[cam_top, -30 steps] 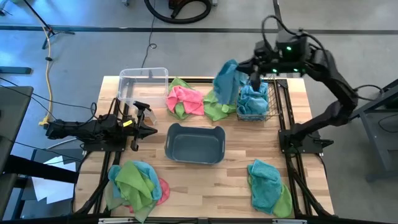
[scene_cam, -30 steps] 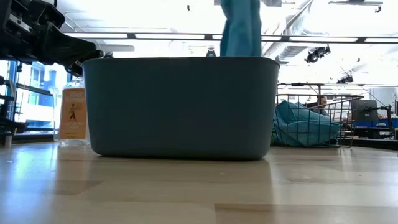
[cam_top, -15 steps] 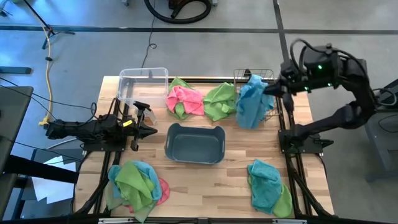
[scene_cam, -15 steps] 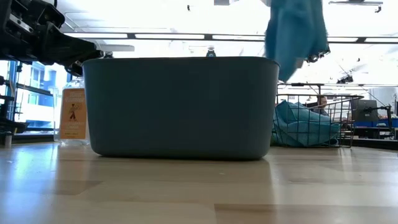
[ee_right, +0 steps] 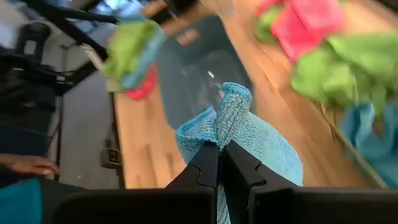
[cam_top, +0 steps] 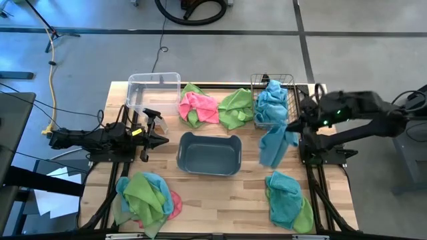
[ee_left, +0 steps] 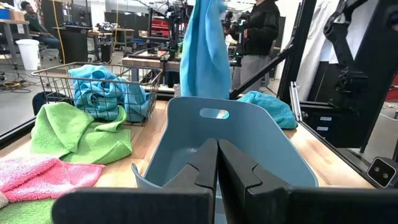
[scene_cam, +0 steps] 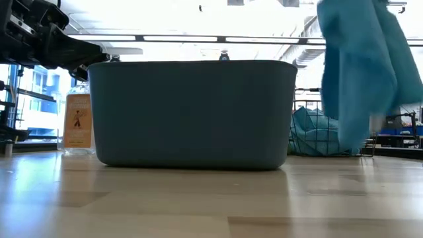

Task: Sort microfiber towel by color & place in baskets
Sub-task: Put the blue microfiber cloth into the gold wire basket

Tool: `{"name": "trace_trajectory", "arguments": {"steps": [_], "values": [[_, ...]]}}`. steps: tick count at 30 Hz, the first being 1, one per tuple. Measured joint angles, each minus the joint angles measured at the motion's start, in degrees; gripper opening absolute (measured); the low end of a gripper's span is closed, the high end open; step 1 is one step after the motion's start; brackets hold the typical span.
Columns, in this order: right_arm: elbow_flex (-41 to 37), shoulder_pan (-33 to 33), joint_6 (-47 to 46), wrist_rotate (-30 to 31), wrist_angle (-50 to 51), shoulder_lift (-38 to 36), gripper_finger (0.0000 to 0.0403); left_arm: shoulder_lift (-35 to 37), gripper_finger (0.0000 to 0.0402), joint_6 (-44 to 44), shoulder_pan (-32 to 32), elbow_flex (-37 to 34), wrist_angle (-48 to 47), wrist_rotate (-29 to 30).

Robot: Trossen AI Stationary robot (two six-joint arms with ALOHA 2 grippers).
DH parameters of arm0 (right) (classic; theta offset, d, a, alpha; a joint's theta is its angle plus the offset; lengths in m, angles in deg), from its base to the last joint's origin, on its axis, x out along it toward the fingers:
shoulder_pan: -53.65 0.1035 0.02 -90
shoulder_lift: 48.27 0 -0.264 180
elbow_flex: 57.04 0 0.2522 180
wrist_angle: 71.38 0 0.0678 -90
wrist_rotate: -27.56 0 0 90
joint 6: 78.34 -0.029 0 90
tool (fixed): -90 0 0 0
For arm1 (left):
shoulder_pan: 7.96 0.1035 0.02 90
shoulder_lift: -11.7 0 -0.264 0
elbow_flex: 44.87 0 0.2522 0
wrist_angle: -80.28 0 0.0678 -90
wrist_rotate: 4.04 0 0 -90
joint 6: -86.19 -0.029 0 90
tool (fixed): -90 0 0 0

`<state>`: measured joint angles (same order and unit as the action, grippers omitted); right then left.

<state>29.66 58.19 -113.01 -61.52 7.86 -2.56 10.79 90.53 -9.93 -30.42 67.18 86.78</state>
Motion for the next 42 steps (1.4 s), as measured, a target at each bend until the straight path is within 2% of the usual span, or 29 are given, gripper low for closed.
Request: {"name": "trace_trajectory", "arguments": {"steps": [5,10,19,29,34,42], "values": [[-10.84,2.43,-4.41,0.58,-0.87,-3.08,0.0000,-0.01,0.0000,0.00,0.01,-0.01,0.00,0.00],[-16.20,4.78,-3.05,2.43,-1.01,-1.53,0.0000,0.00,0.0000,0.00,0.02,-0.02,0.00,0.00],[-23.52,8.63,-1.35,2.00,-1.51,7.77,0.0000,0.00,0.0000,0.00,0.02,0.00,0.02,0.02],[-27.78,7.88,-4.16,2.51,-6.01,19.25,0.0016,-0.02,0.0000,0.00,0.02,0.00,0.00,0.02],[-28.60,6.37,-4.18,0.02,-10.32,24.20,0.0066,0.00,0.0000,0.00,0.01,0.00,0.02,0.01],[-27.77,5.94,-2.00,-1.55,-9.84,27.95,0.0224,-0.02,0.0000,0.00,0.01,0.00,0.00,0.02]]}}
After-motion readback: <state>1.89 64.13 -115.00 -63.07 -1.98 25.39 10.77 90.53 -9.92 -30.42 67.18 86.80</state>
